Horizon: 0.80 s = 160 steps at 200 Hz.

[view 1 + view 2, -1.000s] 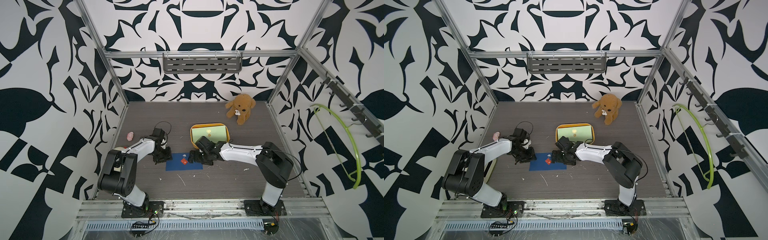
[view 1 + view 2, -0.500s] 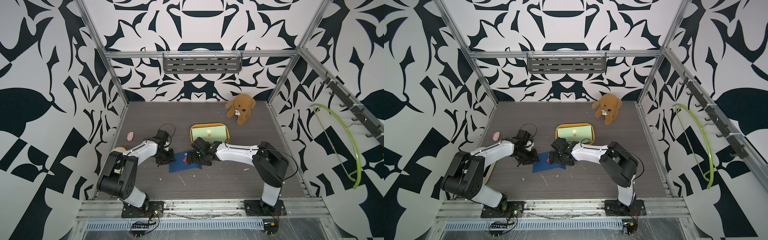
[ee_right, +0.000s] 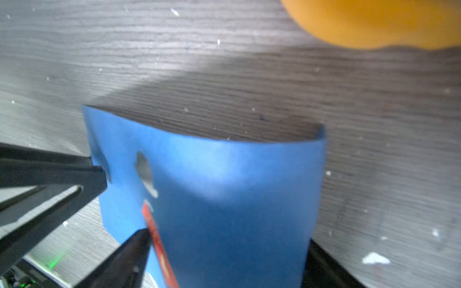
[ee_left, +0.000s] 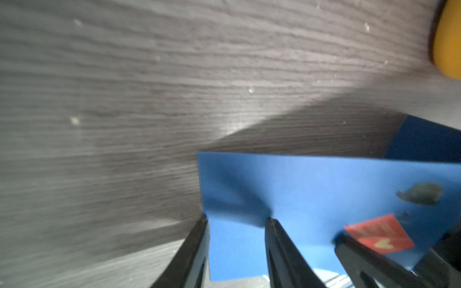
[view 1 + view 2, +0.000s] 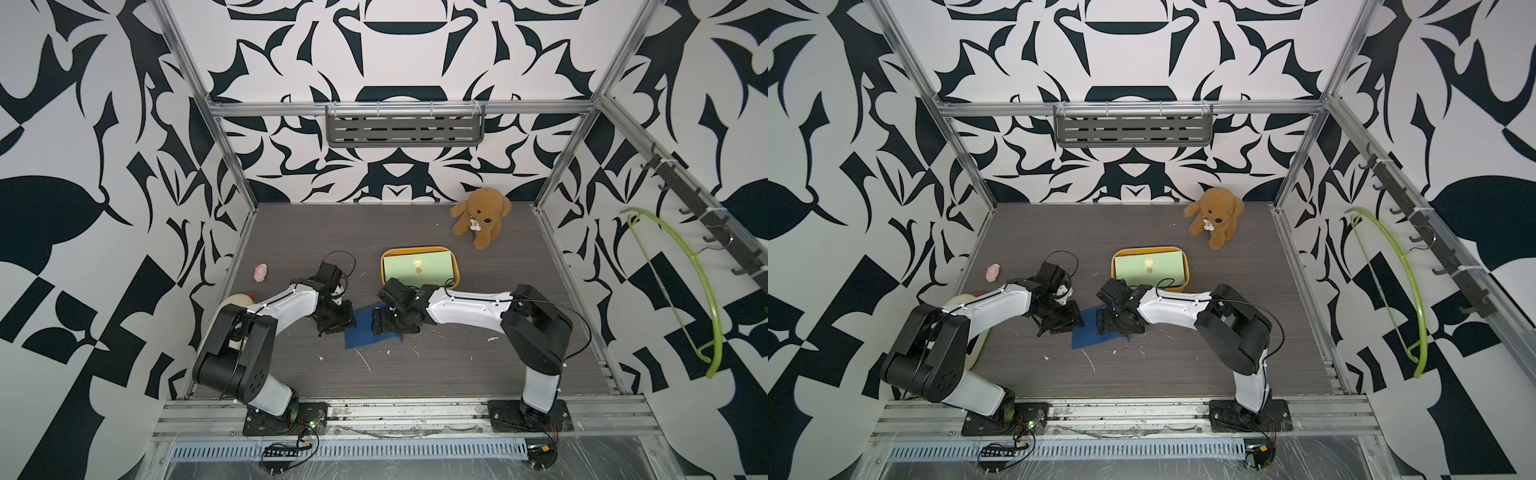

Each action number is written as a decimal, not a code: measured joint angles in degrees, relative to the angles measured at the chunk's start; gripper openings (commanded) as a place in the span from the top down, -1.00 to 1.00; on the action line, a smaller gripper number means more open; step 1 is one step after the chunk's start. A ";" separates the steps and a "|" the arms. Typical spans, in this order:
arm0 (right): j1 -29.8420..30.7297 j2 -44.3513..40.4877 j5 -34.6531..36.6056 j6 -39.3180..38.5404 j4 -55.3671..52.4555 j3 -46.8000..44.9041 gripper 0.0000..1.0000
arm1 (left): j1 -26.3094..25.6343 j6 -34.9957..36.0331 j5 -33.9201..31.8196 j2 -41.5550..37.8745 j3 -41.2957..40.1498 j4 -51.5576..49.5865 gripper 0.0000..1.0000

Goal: Put the sealed envelopes into the storage box
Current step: Pick up the envelope from the center of the board.

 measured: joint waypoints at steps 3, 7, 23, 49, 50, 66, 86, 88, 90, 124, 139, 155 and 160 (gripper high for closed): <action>0.04 0.00 0.07 -0.02 0.04 -0.07 -0.67 | -0.02 0.04 0.11 0.00 0.02 -0.13 0.15; 0.09 0.00 0.13 -0.57 0.04 -0.20 -0.67 | -0.07 0.28 0.15 0.00 0.13 -0.37 0.15; 0.20 -0.33 0.42 -1.95 0.52 -0.92 -0.64 | -0.17 1.25 0.57 0.00 1.42 -2.12 0.15; 0.20 -1.07 0.72 -3.98 1.66 -2.25 -0.63 | 0.04 4.31 1.62 0.00 6.49 -5.20 0.13; 0.20 -1.09 0.72 -4.04 1.73 -2.32 -0.63 | 0.09 4.61 1.70 0.00 6.86 -5.35 0.13; 0.11 -1.31 0.70 -5.20 1.92 -2.60 -0.63 | 0.70 8.57 3.52 0.15 10.78 -6.60 0.12; 0.07 -1.46 0.68 -6.73 2.05 -2.91 -0.63 | 1.20 14.62 6.73 2.05 15.47 -7.74 0.13; 0.07 -1.51 0.68 -6.91 2.03 -2.95 -0.63 | 1.22 15.32 7.08 2.34 15.89 -7.76 0.13; 0.09 -1.51 0.68 -7.04 2.03 -2.97 -0.63 | 1.25 15.67 7.32 2.54 16.15 -7.78 0.13; -0.31 -2.03 -0.17 -10.49 2.80 -3.96 -0.61 | 1.46 27.41 14.84 6.25 16.61 -7.30 0.08; -0.83 -2.40 -1.40 -12.33 3.23 -4.55 -0.60 | 1.49 32.22 17.75 7.13 16.37 -7.54 0.07; -1.33 -2.58 -2.51 -14.08 3.37 -4.92 -0.59 | 1.51 36.41 20.50 7.96 16.37 -7.61 0.07; -1.53 -2.60 -2.86 -14.58 3.32 -4.92 -0.59 | 1.53 37.44 21.24 8.35 16.37 -7.58 0.07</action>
